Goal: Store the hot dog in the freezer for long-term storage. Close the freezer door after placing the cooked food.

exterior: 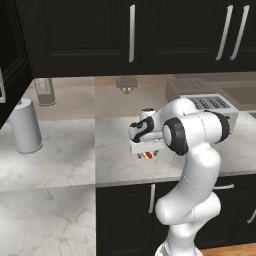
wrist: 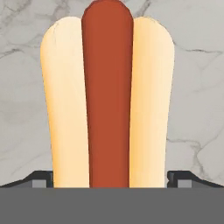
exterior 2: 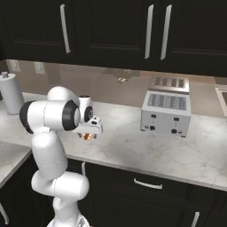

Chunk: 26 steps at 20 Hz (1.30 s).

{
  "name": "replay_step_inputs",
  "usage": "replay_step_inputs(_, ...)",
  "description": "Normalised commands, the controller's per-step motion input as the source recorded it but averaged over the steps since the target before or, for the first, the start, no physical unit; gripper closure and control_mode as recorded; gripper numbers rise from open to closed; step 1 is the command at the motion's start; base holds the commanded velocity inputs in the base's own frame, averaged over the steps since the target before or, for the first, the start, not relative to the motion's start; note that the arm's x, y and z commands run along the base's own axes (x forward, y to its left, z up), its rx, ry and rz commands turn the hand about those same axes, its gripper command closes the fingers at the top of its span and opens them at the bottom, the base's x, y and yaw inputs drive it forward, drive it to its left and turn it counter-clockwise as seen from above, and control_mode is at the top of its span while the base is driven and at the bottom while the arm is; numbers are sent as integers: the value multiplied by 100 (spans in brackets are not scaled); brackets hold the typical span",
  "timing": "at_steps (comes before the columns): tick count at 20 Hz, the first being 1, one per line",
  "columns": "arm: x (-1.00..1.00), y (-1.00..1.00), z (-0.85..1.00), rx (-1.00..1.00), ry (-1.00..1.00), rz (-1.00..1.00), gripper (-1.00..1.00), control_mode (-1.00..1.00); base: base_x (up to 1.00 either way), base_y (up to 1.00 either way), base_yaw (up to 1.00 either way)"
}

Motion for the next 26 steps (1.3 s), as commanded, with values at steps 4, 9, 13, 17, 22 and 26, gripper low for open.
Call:
replay_step_inputs(4,11,-9,-34,0,6,0,-100,-100,0,0,0)
replay_step_inputs(9,2,0,-5,0,0,0,-100,-100,0,0,0)
replay_step_inputs(13,0,0,-2,0,0,0,-100,-100,0,0,0)
replay_step_inputs(17,0,0,-6,1,0,0,100,-100,0,0,0)
replay_step_inputs(22,0,0,-3,0,0,0,100,-100,0,0,0)
replay_step_inputs(26,0,0,0,0,0,0,100,-100,0,0,0)
